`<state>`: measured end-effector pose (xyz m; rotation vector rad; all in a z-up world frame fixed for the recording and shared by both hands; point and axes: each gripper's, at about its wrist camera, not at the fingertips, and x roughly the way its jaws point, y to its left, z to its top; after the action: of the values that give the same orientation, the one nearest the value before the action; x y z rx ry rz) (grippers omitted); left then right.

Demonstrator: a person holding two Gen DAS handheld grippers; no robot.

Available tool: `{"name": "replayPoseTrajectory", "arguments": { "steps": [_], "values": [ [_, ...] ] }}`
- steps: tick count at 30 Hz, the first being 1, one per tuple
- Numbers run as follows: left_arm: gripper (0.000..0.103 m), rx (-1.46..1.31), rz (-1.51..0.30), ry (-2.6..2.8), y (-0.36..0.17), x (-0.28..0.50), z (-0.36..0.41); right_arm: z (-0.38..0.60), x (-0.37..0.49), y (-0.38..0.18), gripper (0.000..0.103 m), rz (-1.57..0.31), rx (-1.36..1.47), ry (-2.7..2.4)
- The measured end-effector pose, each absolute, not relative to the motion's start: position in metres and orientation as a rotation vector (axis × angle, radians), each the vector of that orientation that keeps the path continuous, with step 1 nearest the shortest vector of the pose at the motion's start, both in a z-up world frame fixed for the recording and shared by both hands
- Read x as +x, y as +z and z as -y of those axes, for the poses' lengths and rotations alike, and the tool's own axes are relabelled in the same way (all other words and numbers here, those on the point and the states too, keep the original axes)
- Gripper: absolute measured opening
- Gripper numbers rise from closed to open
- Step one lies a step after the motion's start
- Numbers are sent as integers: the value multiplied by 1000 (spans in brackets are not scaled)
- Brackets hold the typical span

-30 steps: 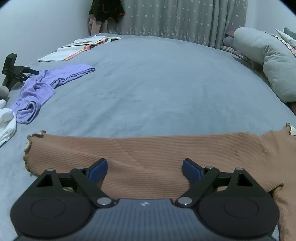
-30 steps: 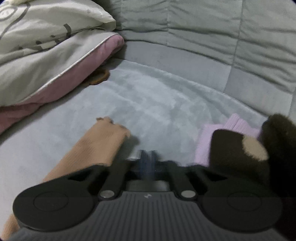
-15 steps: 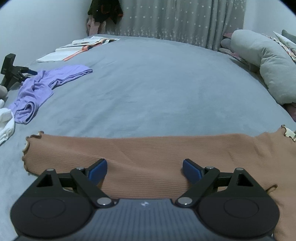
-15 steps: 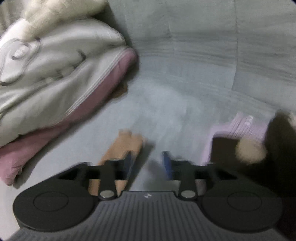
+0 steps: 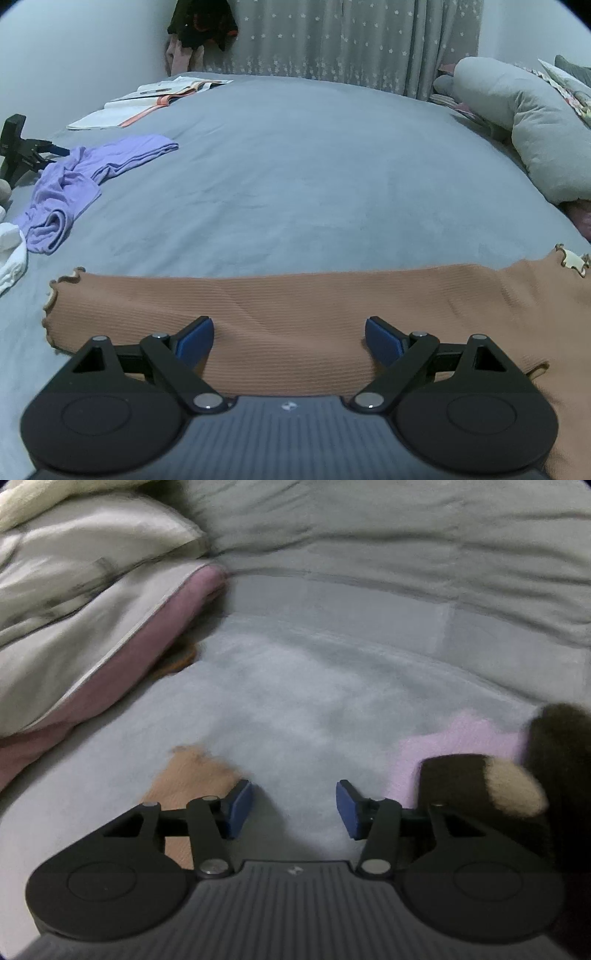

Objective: Fold clothes

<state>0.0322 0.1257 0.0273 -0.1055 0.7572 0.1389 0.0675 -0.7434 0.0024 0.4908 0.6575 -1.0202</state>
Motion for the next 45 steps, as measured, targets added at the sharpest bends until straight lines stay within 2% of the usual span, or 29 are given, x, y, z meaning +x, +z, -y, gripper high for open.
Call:
{"name": "replayPoseTrajectory", "arguments": {
  "steps": [2,5,11,16,18,19,21,23,24,25,29,35,38,41,45],
  "values": [
    [90,-111,-757,137,27,32,-125,740,74,-1,79,-670,461,-919],
    [90,-88,-751,128,27,30,-117,752,64,1,95,-596,570,-750],
    [90,-67,-751,106,27,30,-111,755,54,5,95,-555,622,-699],
    [90,-93,-754,91,27,29,-112,750,30,15,95,-393,750,-666],
    [90,-89,-755,89,27,29,-111,750,32,13,95,-389,801,-606],
    [90,-83,-756,88,26,30,-110,750,36,11,93,-410,810,-599],
    [90,-77,-756,88,26,29,-108,742,49,3,79,-510,763,-634],
    [90,-77,-755,88,26,29,-109,741,54,-1,40,-511,770,-636],
    [90,-79,-756,87,26,29,-109,743,55,-3,32,-514,802,-605],
    [90,-81,-756,86,26,30,-110,745,58,-6,14,-518,833,-573],
    [90,-76,-759,89,26,30,-107,738,61,-5,5,-516,803,-572],
    [90,-112,-760,83,29,29,-111,696,45,50,5,-468,495,-689],
    [90,-120,-759,82,30,28,-110,684,41,72,5,-480,430,-705],
    [90,-107,-758,81,29,28,-107,680,52,63,5,-568,373,-752],
    [90,-102,-759,86,27,28,-109,703,65,16,6,-736,421,-823]
  ]
}}
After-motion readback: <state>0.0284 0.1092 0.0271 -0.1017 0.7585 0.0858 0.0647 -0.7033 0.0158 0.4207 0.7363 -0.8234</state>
